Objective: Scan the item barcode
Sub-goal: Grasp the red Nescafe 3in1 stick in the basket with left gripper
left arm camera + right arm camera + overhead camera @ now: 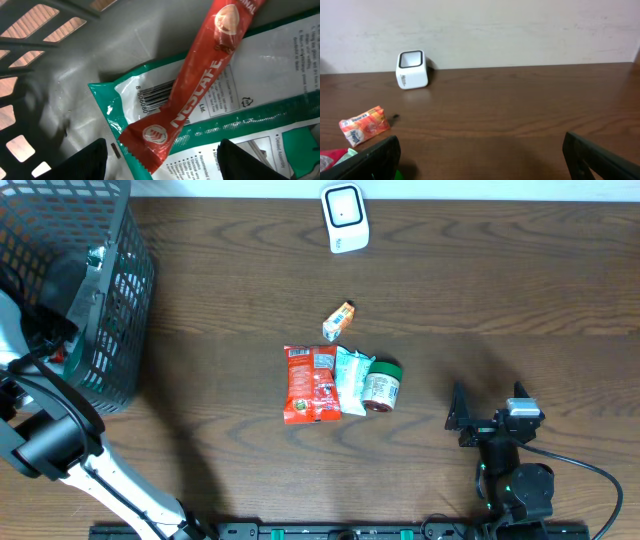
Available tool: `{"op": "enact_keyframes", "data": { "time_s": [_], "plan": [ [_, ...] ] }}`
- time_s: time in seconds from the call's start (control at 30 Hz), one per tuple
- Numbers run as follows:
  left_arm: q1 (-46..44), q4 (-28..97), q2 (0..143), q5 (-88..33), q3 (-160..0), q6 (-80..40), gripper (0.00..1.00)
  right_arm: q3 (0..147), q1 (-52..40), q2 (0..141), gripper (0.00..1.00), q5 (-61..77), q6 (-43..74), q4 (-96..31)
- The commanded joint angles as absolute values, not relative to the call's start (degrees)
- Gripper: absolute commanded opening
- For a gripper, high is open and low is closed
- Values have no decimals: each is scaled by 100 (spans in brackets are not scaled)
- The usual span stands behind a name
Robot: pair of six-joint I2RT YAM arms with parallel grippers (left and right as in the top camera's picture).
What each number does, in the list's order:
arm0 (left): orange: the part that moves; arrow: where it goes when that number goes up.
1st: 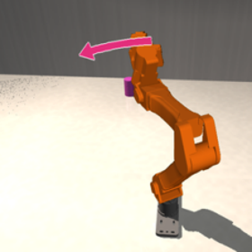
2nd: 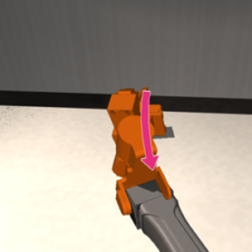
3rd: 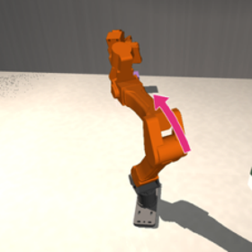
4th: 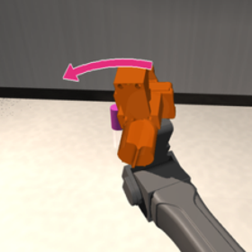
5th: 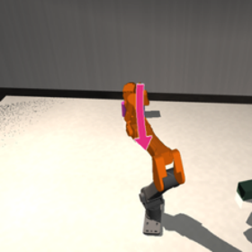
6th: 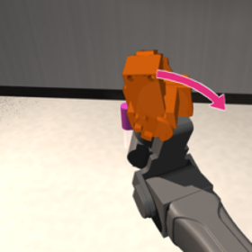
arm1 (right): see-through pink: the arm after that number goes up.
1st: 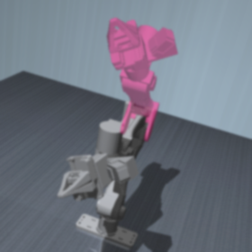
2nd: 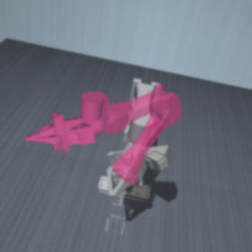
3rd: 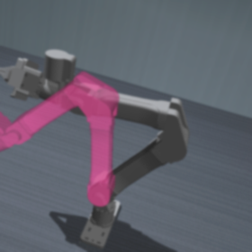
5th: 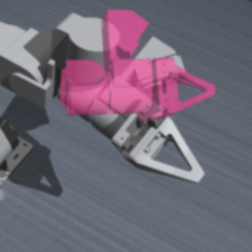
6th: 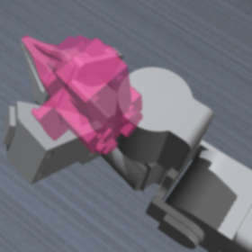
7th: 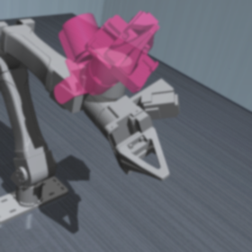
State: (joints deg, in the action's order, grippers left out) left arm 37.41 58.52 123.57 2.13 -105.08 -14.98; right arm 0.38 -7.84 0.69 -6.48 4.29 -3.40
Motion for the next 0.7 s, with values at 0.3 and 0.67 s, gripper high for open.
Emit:
{"op": "enact_keyframes", "data": {
  "time_s": [0.3,0.67],
  "plan": [
    [3743,5684,12626,329,-10221,-1470,39,32,-716,45,99,-703,408,-360],
    [3750,5754,12173,-237,-10331,-1470,7,32,-716,45,99,-703,405,-360]
  ]
}}
